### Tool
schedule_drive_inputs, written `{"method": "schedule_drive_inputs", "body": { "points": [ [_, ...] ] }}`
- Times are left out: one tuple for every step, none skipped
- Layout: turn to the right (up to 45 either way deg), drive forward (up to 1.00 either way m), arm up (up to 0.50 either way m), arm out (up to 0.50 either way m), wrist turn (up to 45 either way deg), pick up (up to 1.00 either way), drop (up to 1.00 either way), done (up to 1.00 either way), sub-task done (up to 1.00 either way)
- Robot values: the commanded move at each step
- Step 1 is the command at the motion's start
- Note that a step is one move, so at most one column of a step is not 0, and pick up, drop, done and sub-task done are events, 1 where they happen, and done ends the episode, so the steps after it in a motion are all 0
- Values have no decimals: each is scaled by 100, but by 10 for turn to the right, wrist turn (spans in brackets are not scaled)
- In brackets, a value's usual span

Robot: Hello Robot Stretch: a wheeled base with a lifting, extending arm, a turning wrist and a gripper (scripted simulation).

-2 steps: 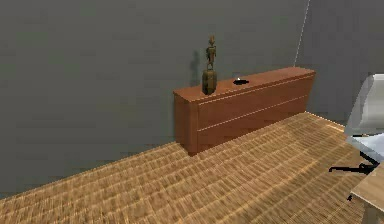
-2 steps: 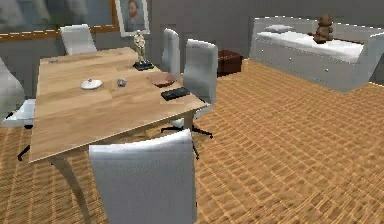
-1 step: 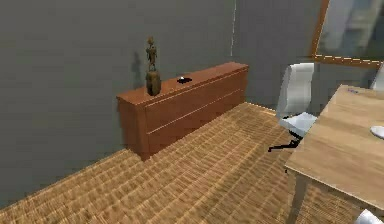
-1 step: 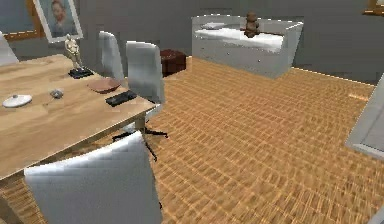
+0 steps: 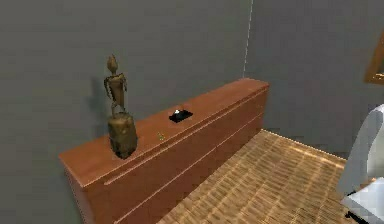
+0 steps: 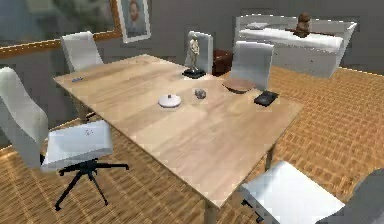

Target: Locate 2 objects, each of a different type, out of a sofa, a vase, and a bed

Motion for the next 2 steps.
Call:
{"method": "schedule_drive_inputs", "body": {
  "points": [
    [390,0,0,0,0,0,0,0,0],
    [0,40,0,0,0,0,0,0,0]
  ]
}}
